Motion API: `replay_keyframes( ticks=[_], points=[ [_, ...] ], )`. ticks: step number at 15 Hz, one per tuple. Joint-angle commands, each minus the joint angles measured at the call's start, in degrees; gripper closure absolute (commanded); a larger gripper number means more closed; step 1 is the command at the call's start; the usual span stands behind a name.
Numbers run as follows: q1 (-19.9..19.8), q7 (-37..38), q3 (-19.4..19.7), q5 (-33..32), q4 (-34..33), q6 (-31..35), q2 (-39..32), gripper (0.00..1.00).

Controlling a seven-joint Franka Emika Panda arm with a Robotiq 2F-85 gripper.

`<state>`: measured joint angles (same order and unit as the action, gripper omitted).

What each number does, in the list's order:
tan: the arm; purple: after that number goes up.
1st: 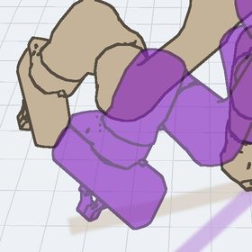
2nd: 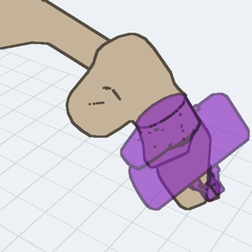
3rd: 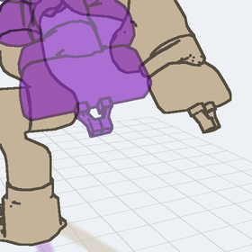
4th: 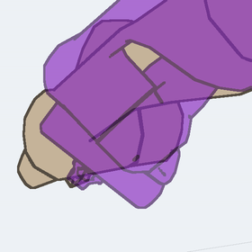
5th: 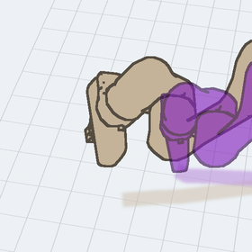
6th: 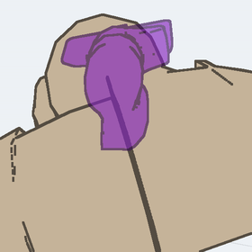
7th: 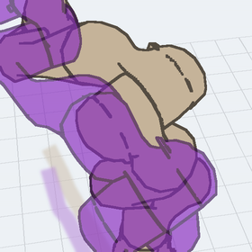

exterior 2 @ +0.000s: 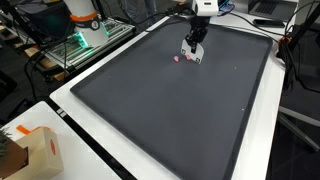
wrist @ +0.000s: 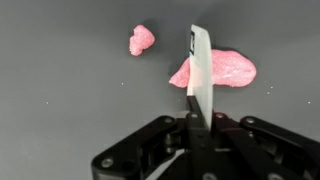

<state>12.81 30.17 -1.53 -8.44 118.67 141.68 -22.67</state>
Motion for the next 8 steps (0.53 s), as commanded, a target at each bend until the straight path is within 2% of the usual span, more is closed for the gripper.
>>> replay_keyframes(
  ticks=[1,8],
  points=[
    [-0.89,-6.45,-1.58,2.74,4.18,4.59,-0.73,0.99],
    [-2.07,-11.86,-2.86,7.24,11.89,12.03,1.88,0.99]
  ],
)
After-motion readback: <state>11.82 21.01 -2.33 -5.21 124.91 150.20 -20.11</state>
